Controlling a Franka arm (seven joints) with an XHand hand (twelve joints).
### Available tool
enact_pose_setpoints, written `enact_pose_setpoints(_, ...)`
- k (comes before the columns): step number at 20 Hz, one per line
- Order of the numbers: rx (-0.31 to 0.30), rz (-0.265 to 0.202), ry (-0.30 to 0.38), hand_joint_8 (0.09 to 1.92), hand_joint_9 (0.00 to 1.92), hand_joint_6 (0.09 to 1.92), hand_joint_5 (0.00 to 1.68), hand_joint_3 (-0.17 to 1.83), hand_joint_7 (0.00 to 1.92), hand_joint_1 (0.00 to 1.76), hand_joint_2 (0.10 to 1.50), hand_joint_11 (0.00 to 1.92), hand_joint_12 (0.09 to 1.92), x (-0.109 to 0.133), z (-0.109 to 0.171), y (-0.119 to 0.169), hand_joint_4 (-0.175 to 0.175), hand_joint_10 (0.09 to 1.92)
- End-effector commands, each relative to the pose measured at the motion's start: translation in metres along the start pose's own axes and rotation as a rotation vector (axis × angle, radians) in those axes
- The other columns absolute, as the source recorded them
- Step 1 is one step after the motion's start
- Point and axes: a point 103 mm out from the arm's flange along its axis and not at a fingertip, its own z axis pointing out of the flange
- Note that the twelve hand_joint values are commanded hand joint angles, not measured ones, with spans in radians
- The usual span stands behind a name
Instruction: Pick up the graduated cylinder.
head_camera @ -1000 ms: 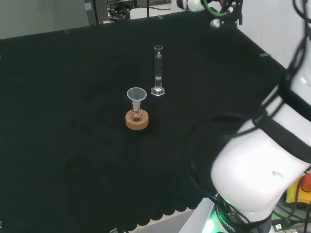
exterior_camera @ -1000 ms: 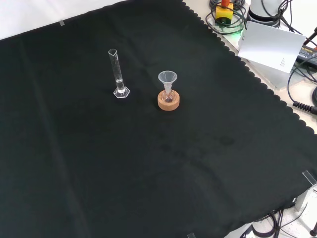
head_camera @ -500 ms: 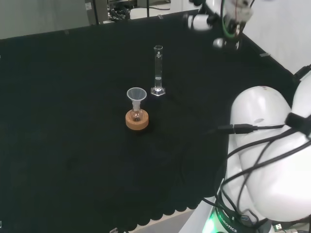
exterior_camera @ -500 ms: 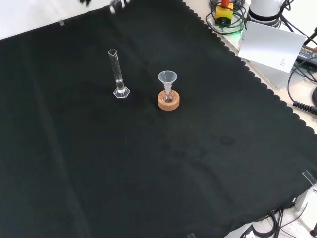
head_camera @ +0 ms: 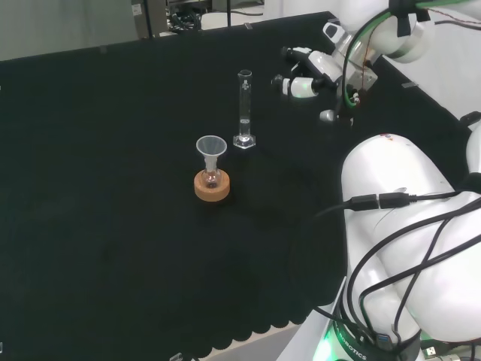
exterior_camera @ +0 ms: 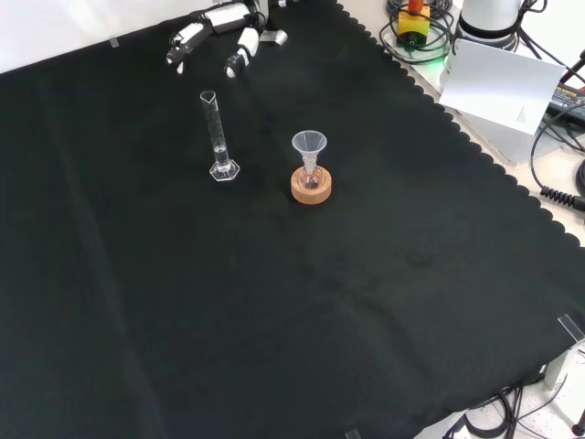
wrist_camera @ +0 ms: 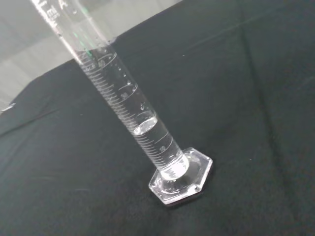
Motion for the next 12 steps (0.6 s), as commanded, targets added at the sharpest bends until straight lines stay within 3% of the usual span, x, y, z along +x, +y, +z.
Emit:
enact_pose_setpoints(1,0.003,-0.084,0.073,0.61,0.55,0.09,0.41,0.32,0.26,0.66,0.84,0.31,1.34,-0.008,0.020,-0.001,-0.025,0.59)
enact_pose_setpoints(12,0.016,-0.171,0.248,0.60,0.62,0.09,0.40,0.42,0.34,0.74,0.78,0.36,1.32,-0.004,0.070,0.019,-0.013,0.55)
